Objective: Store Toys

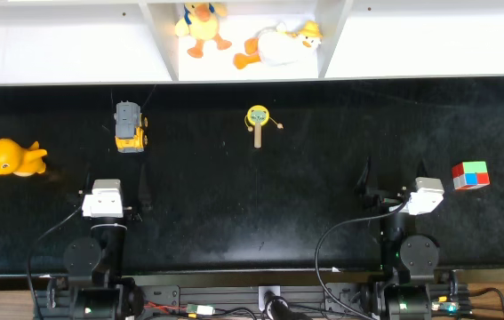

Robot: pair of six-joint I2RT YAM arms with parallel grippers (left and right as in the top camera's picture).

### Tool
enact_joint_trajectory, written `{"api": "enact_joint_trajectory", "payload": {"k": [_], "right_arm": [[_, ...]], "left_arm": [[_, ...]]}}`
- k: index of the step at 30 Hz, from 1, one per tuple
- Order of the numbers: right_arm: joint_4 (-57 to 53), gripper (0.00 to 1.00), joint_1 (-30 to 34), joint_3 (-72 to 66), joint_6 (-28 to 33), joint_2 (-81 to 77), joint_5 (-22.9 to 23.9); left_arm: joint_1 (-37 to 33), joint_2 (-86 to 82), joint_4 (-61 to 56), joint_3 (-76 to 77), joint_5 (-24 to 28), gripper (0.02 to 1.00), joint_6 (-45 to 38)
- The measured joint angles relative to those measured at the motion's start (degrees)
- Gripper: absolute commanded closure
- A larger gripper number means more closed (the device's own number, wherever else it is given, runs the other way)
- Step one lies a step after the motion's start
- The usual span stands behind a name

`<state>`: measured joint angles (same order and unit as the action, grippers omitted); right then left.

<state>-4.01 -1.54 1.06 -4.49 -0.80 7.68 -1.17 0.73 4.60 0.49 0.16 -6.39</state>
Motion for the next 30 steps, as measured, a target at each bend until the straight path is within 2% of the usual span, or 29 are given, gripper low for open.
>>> {"api": "enact_joint_trajectory", "payload": {"k": [13, 25, 30], "right_arm": [[-0.02, 0.005, 0.00, 0.00, 0.02, 0.00, 0.00], [-0.02, 0.005, 0.00, 0.00, 0.02, 0.00, 0.00], [-0.02, 0.007, 0.00, 0.00, 0.00, 0.00, 0.00]], "left_arm": [[0.00, 0.20, 2.43, 1.16, -0.04, 0.020, 1.97], [0.00, 7.98, 18.08, 17.29, 0.02, 0.020, 6.16], [0.00, 13.64, 29.46, 27.02, 0.28, 0.023, 6.91]]}}
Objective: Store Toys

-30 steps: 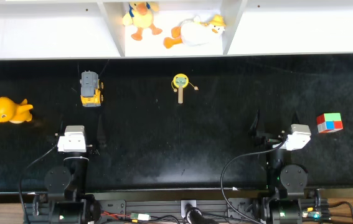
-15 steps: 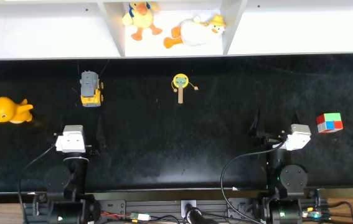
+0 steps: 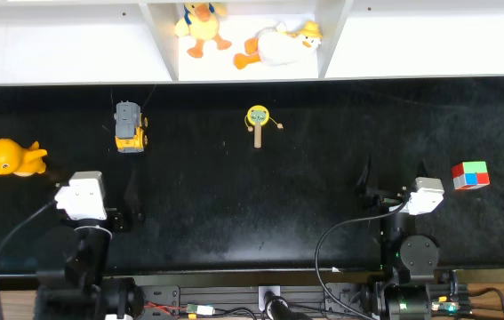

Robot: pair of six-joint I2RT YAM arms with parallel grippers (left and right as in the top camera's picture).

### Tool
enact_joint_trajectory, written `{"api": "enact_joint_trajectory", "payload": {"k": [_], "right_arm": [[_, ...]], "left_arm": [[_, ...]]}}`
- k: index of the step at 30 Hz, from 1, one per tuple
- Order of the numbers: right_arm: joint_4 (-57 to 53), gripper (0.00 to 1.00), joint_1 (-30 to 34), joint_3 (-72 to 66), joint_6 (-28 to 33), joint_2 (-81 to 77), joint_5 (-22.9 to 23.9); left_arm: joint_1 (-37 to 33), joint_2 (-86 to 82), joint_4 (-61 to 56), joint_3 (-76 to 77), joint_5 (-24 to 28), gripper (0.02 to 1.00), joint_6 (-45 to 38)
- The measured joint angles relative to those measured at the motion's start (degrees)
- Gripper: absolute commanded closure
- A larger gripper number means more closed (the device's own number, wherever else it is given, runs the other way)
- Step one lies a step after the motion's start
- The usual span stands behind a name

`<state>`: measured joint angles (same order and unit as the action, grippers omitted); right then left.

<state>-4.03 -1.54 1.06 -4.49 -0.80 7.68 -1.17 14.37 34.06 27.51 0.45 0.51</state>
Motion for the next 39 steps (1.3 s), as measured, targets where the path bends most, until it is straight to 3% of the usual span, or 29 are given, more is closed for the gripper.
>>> {"api": "enact_joint_trajectory", "payload": {"k": [15, 30, 39], "right_arm": [[0.00, 0.005, 0.00, 0.00, 0.00, 0.00, 0.02], [0.00, 0.007, 0.00, 0.00, 0.02, 0.00, 0.00], [0.00, 0.007, 0.00, 0.00, 0.02, 0.00, 0.02]], "left_arm": [[-0.83, 10.93, 29.20, 21.18, 4.26, 0.025, 0.68], [-9.94, 19.28, 31.10, 27.30, 10.58, 0.025, -4.13], [-23.06, 26.99, 31.10, 27.30, 19.15, 0.027, -12.90]]}}
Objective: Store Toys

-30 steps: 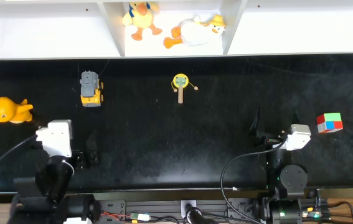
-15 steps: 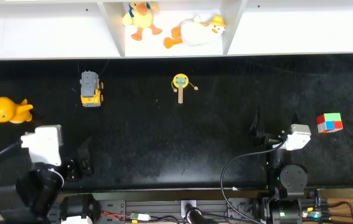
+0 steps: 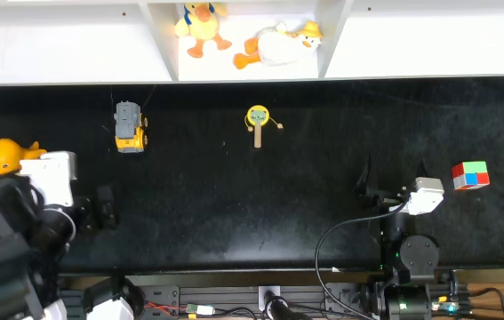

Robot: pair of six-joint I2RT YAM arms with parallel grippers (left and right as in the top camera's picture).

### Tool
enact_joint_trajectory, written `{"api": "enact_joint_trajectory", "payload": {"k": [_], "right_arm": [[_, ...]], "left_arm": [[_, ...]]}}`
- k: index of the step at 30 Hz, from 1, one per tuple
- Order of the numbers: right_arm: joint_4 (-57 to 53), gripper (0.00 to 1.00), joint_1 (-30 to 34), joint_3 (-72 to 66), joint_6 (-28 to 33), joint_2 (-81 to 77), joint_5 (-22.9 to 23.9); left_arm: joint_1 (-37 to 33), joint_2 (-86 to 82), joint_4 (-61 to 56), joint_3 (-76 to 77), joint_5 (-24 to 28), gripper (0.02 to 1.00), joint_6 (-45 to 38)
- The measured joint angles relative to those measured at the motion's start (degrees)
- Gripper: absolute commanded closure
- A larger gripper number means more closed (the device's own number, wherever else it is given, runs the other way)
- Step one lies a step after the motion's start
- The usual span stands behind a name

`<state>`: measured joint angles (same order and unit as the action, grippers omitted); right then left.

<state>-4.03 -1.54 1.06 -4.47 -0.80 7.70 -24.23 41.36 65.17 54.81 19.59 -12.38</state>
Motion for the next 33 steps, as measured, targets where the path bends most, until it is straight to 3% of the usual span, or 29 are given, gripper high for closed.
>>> {"api": "enact_joint_trajectory", "payload": {"k": [19, 26, 33], "right_arm": [[0.00, 0.005, 0.00, 0.00, -0.02, 0.00, 0.00], [0.00, 0.005, 0.02, 0.00, -0.02, 0.00, -0.02], [0.02, 0.005, 0.00, 0.00, 0.00, 0.00, 0.00]], "left_arm": [[-29.66, 12.46, 0.76, 0.02, 12.83, 0.025, -25.44], [-36.37, 16.76, 2.86, 4.35, 11.78, 0.025, -30.08], [-37.70, 22.18, 1.38, 8.85, 9.40, 0.023, -33.83]]}}
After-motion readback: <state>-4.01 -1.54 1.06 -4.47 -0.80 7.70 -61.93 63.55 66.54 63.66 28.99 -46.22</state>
